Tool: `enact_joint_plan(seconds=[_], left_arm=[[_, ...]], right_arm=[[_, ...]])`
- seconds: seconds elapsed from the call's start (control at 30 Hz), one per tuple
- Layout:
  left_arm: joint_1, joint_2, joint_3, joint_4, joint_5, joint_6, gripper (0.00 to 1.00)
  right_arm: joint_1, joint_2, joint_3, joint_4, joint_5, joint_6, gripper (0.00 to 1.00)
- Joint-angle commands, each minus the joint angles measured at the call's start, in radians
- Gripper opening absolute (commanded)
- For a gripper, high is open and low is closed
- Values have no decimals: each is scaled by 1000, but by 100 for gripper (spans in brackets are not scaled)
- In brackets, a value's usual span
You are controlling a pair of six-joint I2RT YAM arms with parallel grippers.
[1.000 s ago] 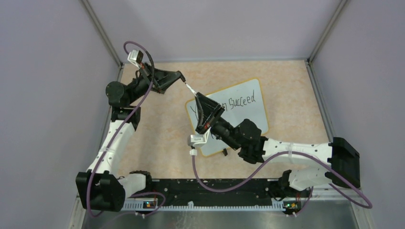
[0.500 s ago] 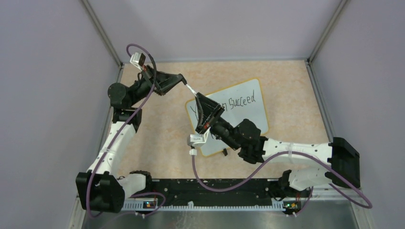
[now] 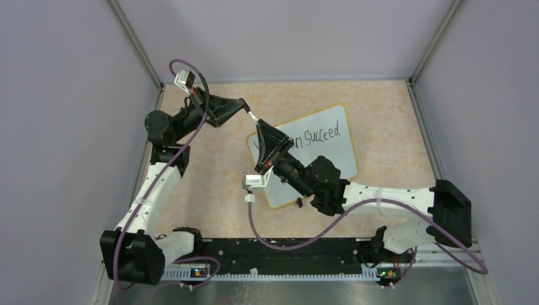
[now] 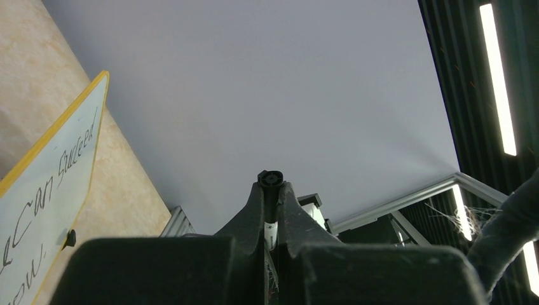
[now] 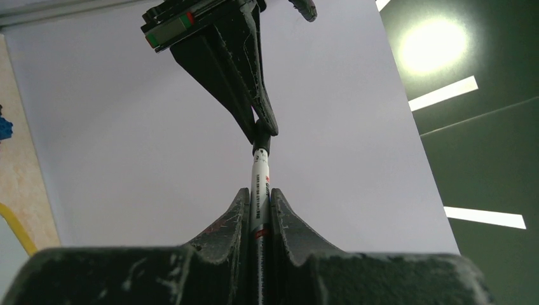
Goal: Write a sentence on the whiteboard
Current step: Insert the whiteboard marker without the cap into the pen cap.
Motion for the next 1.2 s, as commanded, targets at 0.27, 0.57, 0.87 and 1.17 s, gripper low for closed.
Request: enact_joint_plan(seconds=[0.27, 0.57, 0.87, 1.17], left_arm=[[-49, -17, 2, -17, 10, 65, 0], [-103, -14, -3, -72, 15, 131, 0], [-148, -29, -41, -137, 37, 192, 0], [-182, -38, -50, -168, 58, 229, 0]], right_arm=[[11, 79, 97, 91, 60, -83, 0], [11, 110, 106, 126, 62, -133, 0], [11, 115, 104, 132, 67, -141, 0], [-1, 110, 96, 137, 63, -152, 0]])
